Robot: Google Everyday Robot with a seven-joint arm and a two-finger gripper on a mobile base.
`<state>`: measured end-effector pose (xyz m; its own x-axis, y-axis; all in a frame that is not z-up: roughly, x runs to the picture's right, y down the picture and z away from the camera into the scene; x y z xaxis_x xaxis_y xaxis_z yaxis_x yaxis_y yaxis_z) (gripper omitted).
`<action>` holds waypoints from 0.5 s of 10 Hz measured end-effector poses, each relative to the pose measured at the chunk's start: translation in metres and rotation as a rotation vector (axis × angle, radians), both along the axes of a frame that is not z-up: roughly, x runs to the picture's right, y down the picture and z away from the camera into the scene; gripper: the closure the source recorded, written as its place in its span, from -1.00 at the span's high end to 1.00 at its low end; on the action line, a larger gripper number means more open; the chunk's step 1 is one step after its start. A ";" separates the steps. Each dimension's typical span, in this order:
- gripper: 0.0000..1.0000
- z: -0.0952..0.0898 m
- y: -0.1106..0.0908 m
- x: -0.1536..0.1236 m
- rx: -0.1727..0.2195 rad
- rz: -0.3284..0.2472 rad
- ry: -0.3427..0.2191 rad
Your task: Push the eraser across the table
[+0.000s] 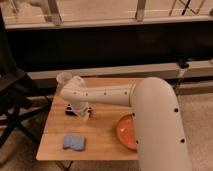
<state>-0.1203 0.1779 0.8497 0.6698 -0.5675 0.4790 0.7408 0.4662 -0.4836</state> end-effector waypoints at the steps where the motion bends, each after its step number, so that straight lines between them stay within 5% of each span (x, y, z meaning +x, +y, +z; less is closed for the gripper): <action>1: -1.00 0.000 0.001 -0.002 0.001 -0.005 -0.005; 5: -1.00 0.003 0.001 -0.001 0.012 -0.018 -0.014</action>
